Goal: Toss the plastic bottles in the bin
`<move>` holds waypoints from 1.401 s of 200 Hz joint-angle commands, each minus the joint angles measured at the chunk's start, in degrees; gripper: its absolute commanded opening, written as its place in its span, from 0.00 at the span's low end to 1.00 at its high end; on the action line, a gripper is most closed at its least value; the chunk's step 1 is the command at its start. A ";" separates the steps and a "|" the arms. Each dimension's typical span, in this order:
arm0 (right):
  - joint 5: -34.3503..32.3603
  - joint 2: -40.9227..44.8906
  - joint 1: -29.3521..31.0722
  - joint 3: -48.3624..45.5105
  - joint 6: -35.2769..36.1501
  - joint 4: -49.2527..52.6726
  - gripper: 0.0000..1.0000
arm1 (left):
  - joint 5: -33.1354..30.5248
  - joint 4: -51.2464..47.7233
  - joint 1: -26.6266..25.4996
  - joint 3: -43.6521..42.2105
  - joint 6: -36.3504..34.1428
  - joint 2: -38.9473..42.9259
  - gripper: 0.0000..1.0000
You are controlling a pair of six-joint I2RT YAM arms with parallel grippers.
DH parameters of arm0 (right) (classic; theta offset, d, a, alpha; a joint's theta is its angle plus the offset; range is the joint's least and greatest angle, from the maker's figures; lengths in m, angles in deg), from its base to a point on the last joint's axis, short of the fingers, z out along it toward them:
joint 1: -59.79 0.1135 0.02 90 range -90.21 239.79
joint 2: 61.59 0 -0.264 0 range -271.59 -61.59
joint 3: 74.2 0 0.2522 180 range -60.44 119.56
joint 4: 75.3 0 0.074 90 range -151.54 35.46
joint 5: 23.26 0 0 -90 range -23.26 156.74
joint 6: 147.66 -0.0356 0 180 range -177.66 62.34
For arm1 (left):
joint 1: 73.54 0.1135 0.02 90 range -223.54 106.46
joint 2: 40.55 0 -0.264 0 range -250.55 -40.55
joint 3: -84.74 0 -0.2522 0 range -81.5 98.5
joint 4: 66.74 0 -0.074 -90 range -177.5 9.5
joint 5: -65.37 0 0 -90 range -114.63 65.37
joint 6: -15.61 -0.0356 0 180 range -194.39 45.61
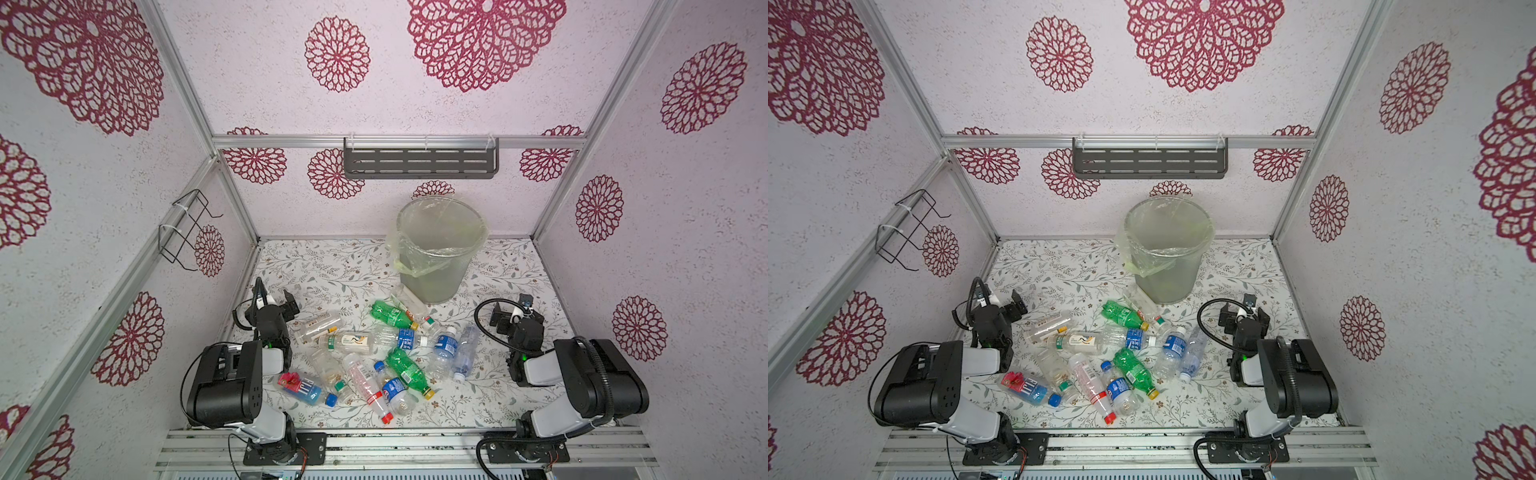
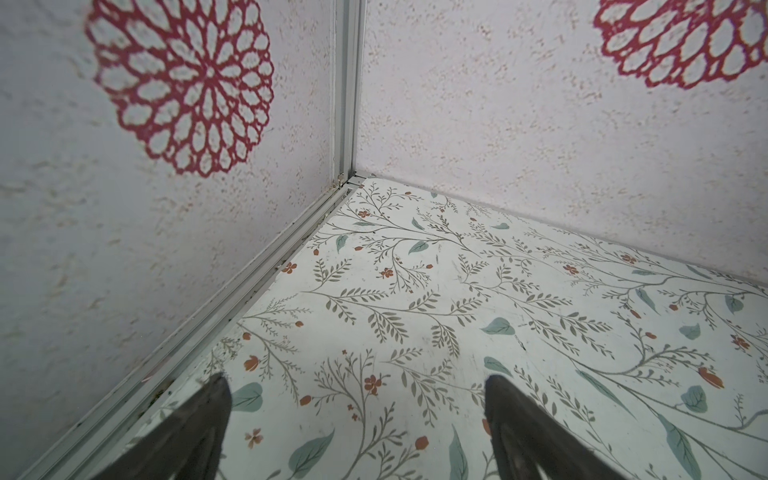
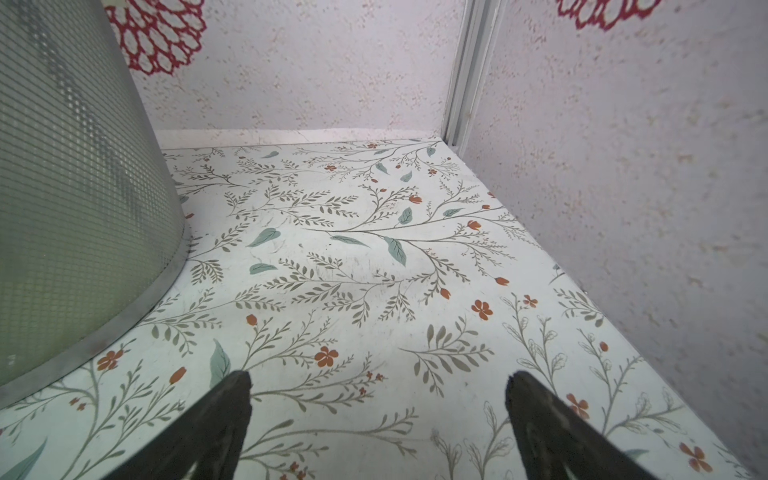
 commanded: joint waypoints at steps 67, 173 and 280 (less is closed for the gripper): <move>-6.70 2.33 0.17 0.51 -2.71 -1.27 0.99 | -0.94 2.29 -0.20 -0.22 -0.74 -0.02 0.97; -9.31 14.85 2.90 6.64 -1.09 18.30 0.99 | -10.19 -6.83 -2.91 0.40 -0.86 9.88 0.97; -0.77 26.47 2.90 18.55 -20.68 59.25 0.99 | -9.79 -43.21 -7.05 15.61 13.88 22.10 0.97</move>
